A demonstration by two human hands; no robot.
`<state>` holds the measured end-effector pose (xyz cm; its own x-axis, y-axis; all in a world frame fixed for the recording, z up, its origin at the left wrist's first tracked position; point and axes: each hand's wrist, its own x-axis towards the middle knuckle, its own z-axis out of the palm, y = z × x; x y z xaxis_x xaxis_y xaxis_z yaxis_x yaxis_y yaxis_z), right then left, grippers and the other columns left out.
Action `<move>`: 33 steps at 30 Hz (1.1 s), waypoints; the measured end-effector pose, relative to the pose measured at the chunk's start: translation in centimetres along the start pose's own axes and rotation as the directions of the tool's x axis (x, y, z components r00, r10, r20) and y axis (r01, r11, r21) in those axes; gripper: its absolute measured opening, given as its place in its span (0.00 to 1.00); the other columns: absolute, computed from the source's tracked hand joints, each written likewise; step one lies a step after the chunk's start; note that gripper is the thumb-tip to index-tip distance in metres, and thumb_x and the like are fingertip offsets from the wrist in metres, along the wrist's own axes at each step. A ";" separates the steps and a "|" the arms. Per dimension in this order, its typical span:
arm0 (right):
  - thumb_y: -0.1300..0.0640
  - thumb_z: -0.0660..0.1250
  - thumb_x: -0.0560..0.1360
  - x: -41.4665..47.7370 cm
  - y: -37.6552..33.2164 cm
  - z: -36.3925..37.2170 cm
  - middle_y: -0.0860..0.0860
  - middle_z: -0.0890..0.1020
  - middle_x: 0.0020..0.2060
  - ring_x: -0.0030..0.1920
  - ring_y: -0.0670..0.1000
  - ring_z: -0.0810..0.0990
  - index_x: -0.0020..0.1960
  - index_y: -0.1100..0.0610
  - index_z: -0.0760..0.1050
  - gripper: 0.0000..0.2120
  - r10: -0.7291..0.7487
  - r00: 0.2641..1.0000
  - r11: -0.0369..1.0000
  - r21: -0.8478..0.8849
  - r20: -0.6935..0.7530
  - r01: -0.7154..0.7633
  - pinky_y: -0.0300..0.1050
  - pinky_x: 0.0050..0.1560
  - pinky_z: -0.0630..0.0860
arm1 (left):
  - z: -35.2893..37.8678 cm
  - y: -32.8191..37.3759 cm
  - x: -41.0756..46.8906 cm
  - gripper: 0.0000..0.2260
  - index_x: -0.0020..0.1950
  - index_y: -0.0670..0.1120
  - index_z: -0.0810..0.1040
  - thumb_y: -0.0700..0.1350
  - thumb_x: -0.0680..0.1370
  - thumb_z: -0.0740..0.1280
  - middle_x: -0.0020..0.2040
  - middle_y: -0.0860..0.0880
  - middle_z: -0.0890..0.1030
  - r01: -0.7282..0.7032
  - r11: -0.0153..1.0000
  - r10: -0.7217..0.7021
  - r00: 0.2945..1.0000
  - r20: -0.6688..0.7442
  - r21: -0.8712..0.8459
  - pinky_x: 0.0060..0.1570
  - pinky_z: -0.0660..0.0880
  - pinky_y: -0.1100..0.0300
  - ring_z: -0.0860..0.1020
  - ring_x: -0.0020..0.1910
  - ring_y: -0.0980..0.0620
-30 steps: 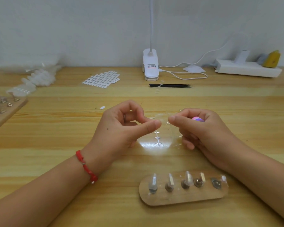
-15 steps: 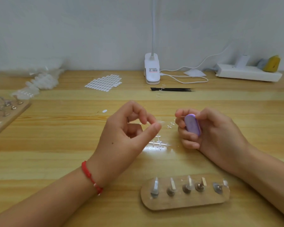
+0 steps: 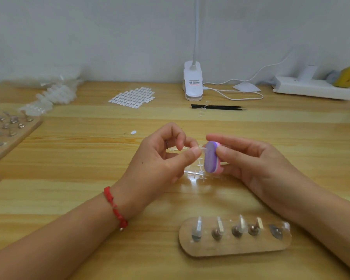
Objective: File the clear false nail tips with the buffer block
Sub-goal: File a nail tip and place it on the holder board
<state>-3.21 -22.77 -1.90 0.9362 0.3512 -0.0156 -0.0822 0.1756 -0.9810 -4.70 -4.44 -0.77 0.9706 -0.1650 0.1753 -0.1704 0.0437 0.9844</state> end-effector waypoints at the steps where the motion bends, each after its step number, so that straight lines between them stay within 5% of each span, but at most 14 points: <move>1: 0.52 0.74 0.62 0.0 0.0 0.0 0.54 0.86 0.48 0.40 0.49 0.83 0.53 0.51 0.84 0.19 0.005 1.000 1.000 -0.020 0.001 -0.005 0.40 0.46 0.80 | 0.0 0.0 0.0 0.14 0.37 0.44 0.63 0.33 0.74 0.67 0.36 0.53 0.78 -0.003 1.000 0.002 1.000 0.005 0.004 0.21 0.61 0.69 0.62 0.20 0.57; 12: 0.51 0.75 0.62 -0.1 0.2 0.0 0.55 0.86 0.46 0.40 0.49 0.84 0.52 0.52 0.85 0.19 0.014 1.000 0.995 -0.101 0.012 -0.013 0.40 0.46 0.81 | -0.2 -0.4 0.0 0.15 0.36 0.46 0.64 0.34 0.75 0.67 0.37 0.52 0.77 -0.006 0.998 0.004 1.000 0.029 0.070 0.21 0.59 0.70 0.60 0.20 0.58; 18: 0.66 0.60 0.75 0.2 -0.2 -0.2 0.57 0.80 0.36 0.35 0.53 0.82 0.49 0.61 0.80 0.10 0.028 0.995 0.976 0.220 -0.096 -0.006 0.44 0.38 0.81 | 0.3 -0.3 -0.3 0.13 0.37 0.47 0.66 0.43 0.68 0.72 0.36 0.53 0.80 -0.006 0.999 0.003 0.998 0.057 0.049 0.20 0.60 0.71 0.63 0.18 0.59; 22: 0.55 0.62 0.71 0.3 0.0 0.3 0.50 0.72 0.31 0.25 0.46 0.65 0.38 0.55 0.82 0.10 0.030 0.998 0.998 0.063 -0.062 -0.026 0.38 0.22 0.65 | 0.2 -0.3 -0.1 0.12 0.37 0.49 0.71 0.48 0.63 0.74 0.37 0.53 0.83 -0.012 0.999 0.014 0.999 -0.042 0.044 0.20 0.61 0.71 0.65 0.19 0.58; 26: 0.47 0.73 0.65 0.0 0.1 0.2 0.47 0.65 0.27 0.25 0.44 0.61 0.38 0.51 0.81 0.08 -0.030 1.000 0.979 -0.204 -0.009 0.027 0.33 0.22 0.62 | 0.2 -0.4 -0.1 0.09 0.38 0.51 0.77 0.50 0.62 0.75 0.36 0.53 0.83 -0.027 0.998 0.030 0.999 -0.041 0.062 0.21 0.63 0.71 0.67 0.20 0.60; 30: 0.50 0.73 0.69 -0.2 0.2 0.3 0.46 0.64 0.26 0.25 0.44 0.61 0.39 0.51 0.82 0.05 -0.065 0.998 0.976 -0.208 -0.015 0.060 0.33 0.23 0.62 | 0.1 -0.6 0.0 0.14 0.43 0.52 0.84 0.55 0.61 0.74 0.34 0.55 0.83 0.004 0.995 0.001 0.999 -0.051 0.095 0.23 0.63 0.71 0.65 0.23 0.59; 33: 0.50 0.72 0.67 -0.1 0.2 0.4 0.47 0.64 0.26 0.25 0.44 0.61 0.39 0.51 0.82 0.05 -0.066 0.998 0.980 -0.191 -0.024 0.060 0.33 0.23 0.62 | 0.2 -0.7 0.1 0.14 0.42 0.52 0.85 0.58 0.62 0.73 0.24 0.57 0.73 0.014 0.986 -0.005 0.998 -0.055 0.167 0.24 0.61 0.70 0.62 0.24 0.57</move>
<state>-3.45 -22.41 -2.03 0.9475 0.3167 0.0441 0.0409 0.0169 -0.9990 -4.52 -4.64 -1.44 0.9793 -0.1109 0.1692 -0.1825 -0.1238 0.9754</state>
